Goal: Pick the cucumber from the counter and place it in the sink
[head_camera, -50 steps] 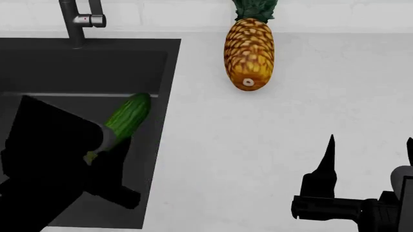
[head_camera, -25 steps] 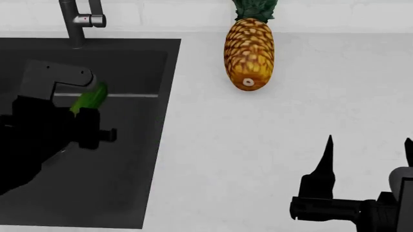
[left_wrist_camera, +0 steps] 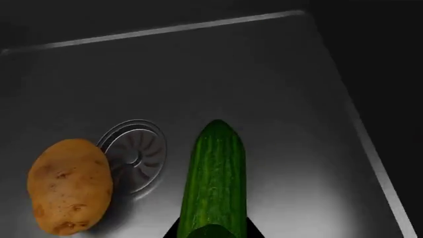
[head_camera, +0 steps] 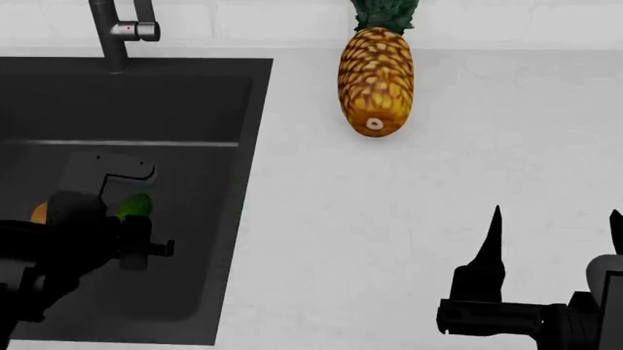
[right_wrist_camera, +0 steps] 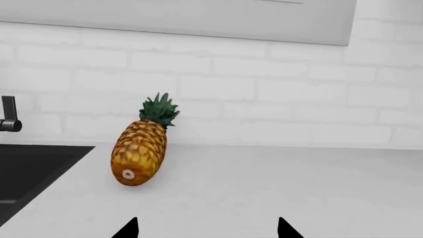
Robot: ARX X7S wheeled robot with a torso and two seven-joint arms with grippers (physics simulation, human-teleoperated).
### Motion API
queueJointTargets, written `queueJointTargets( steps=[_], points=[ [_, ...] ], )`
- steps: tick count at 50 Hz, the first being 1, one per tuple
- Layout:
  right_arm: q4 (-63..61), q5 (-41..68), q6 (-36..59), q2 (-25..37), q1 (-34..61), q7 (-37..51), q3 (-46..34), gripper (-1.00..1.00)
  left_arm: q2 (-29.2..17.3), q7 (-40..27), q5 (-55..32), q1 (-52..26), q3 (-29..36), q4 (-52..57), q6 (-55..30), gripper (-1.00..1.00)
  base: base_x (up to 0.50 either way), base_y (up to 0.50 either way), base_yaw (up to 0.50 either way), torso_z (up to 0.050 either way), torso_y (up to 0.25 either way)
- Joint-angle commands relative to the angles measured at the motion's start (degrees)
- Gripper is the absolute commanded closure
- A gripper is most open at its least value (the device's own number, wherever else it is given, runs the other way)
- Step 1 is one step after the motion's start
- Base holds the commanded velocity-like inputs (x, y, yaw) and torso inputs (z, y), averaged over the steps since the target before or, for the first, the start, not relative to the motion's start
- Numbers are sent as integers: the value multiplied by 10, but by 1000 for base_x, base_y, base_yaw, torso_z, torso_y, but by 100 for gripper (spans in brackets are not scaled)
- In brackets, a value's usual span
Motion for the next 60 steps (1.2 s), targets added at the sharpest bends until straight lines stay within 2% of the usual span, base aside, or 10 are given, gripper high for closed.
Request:
queueJointTargets(
  steps=[1, 8, 21, 22, 44, 55, 56, 59, 60],
  points=[
    [1, 2, -3, 1, -2, 2, 0, -100, 16, 15, 90, 15, -56, -58, 11, 100, 0, 0, 0, 0, 0],
    [0, 4, -1, 2, -2, 5, 0, -100, 18, 26, 118, 18, -92, -58, 11, 100, 0, 0, 0, 0, 0],
    [-8, 16, 8, 4, 2, 11, 4, -100, 20, 37, 146, 16, -120, -58, 0, 100, 0, 0, 0, 0, 0],
    [-8, 17, 8, 4, 3, 11, 4, -100, 20, 46, 149, 16, -118, -58, 0, -100, -11, 0, 0, 0, 0],
    [12, 9, -16, 4, -1, 7, -10, -100, 16, 62, 158, 3, -119, -58, 19, -100, -1, 0, 1, 0, 0],
    [16, 11, -19, 5, 0, 7, -13, -100, 10, 64, 161, -32, -117, -56, 39, -100, 0, 0, 0, 0, 0],
    [16, 11, -20, 5, 0, 7, -13, -100, 8, 65, 161, -35, -117, -47, 38, -100, 0, 0, 0, 0, 0],
    [18, 10, -23, 5, 0, 6, -15, -100, -6, 70, 157, 9, -119, 114, -53, -100, 0, 0, 0, 0, 0],
    [19, 10, -24, 5, 0, 6, -15, -100, -8, 66, 156, 16, -121, 138, -65, -100, 0, 0, 0, 0, 0]
  ],
)
